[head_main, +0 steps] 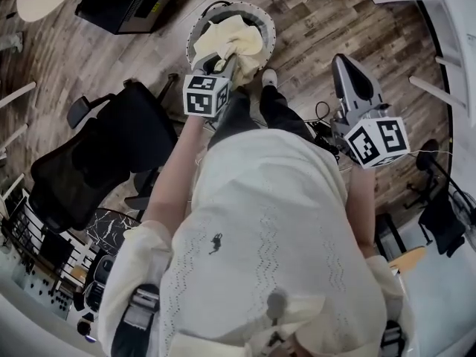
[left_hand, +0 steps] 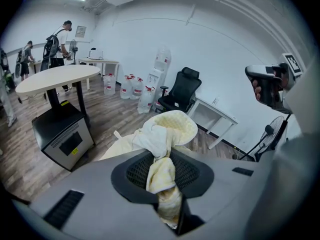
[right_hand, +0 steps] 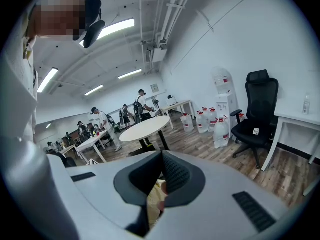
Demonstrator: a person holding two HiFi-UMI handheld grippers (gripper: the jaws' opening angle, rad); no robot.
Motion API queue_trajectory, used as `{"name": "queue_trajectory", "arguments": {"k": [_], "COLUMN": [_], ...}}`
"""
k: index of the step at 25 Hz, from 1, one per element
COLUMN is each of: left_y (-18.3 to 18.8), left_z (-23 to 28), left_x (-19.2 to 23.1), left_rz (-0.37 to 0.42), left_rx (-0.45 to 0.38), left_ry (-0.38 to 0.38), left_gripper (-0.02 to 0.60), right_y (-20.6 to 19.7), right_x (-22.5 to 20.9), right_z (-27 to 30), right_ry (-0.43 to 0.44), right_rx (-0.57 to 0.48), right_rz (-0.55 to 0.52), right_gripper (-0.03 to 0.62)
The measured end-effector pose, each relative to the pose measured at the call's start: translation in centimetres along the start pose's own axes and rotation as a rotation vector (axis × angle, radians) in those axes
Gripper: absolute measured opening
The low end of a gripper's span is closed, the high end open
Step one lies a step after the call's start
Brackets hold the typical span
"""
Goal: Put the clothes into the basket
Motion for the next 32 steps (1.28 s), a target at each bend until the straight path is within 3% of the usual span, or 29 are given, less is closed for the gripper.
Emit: {"name": "queue_trajectory", "arguments": {"k": [32], "left_y": [-6.9], "left_z": [9.5], "left_x": [4.8], "left_rz": [0.098], "left_rx": [0.297], "left_ry": [0.063], "left_gripper": [0.094], "right_y": [-2.5], "right_x": [0.4], "right_z": [0.9], "right_ry": [-0.060], "right_rx": [0.038], "right_rz": [0.030], "right_gripper": [0.008]}}
Point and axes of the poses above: the fingertips, and each gripper's own axes: z forward along the fingers, x to its left, y out of its top, the point moved 7 cm from there along -z, backward along the fingers, and after that the axes turned 8 degrees about -z, right-handed, at the moved point
